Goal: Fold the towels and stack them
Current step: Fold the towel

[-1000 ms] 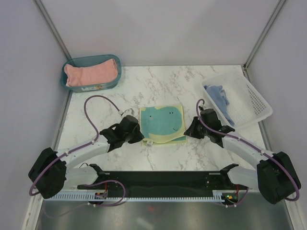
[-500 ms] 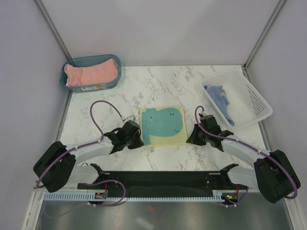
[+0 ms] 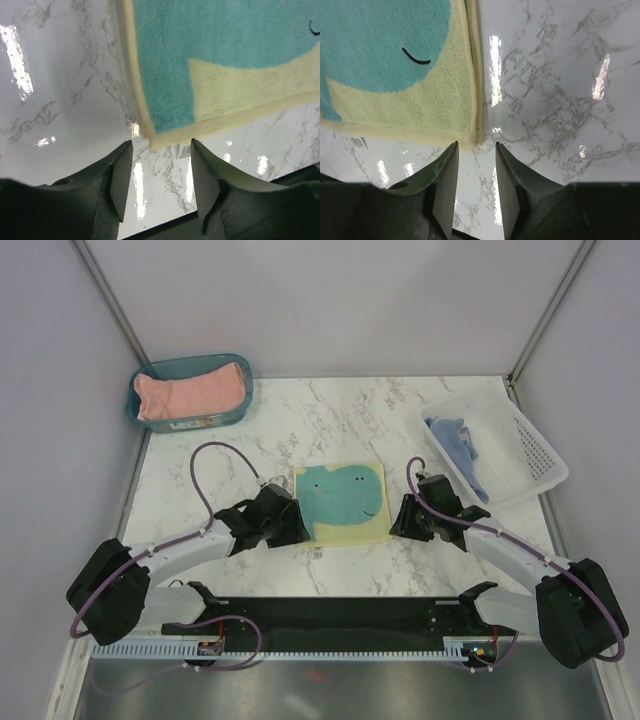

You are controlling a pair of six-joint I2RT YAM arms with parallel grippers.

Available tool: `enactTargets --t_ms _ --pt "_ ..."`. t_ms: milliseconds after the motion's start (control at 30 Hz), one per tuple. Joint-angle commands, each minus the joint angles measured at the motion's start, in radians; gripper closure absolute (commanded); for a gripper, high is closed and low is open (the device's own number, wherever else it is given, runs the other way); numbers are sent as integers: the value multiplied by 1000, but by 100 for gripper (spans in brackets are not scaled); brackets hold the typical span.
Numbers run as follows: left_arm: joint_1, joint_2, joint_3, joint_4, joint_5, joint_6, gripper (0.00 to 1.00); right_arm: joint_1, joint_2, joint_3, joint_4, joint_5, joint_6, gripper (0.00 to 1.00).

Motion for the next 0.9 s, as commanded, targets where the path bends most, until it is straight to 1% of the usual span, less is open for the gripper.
enactTargets --t_ms 0,67,100,133,167,200,233,267,300,333,367,400,433,467,500,533,567,633,667,733,833,867 --pt "2 -51 109 -53 16 104 41 -1 -32 115 -105 58 -50 57" --pt "12 -74 143 -79 -14 156 37 -2 -40 155 -142 63 -68 52" --pt "41 -76 181 -80 -18 187 35 -2 -40 198 -140 52 -85 50" --pt "64 -68 204 -80 -13 254 34 -2 -35 224 -120 44 -100 47" --pt "92 -41 229 -76 17 291 34 -2 1 255 -110 38 -123 44" --pt "151 -13 256 -66 34 329 34 -6 32 331 -97 29 -192 43" --pt "181 11 314 -63 83 406 35 -9 69 376 -94 3 -226 42" --pt "205 37 344 -63 123 435 36 -10 147 420 -97 -9 -269 41" --pt "256 97 396 -57 145 464 36 -22 185 497 -97 -25 -342 41" --pt "282 122 417 -45 175 533 36 -28 222 532 -100 -67 -382 40" --pt "304 154 440 -40 235 561 36 -35 299 569 -109 -71 -416 39" --pt "349 206 495 -43 258 584 36 -48 336 641 -126 -75 -445 39" --pt "370 235 520 -46 290 634 36 -61 371 670 -145 -89 -505 38" --pt "385 260 542 -42 342 662 36 -70 438 694 -145 -127 -525 38" --pt "403 284 583 -39 347 687 36 -91 469 741 -149 -140 -545 38" --pt "411 347 599 -34 352 736 36 -99 501 763 -163 -153 -579 38" --pt "419 373 615 -28 387 756 36 -107 558 781 -165 -190 -596 39" --pt "439 466 664 -30 435 793 37 -130 612 835 -175 -219 -632 40" --pt "446 494 677 -30 488 802 38 -137 661 852 -180 -236 -631 40" --pt "460 552 706 -30 505 820 38 -153 722 904 -206 -253 -691 42" --pt "474 602 746 -28 505 845 38 -171 765 950 -212 -270 -711 44" --pt "479 634 757 -27 530 851 37 -180 794 961 -212 -275 -709 44"
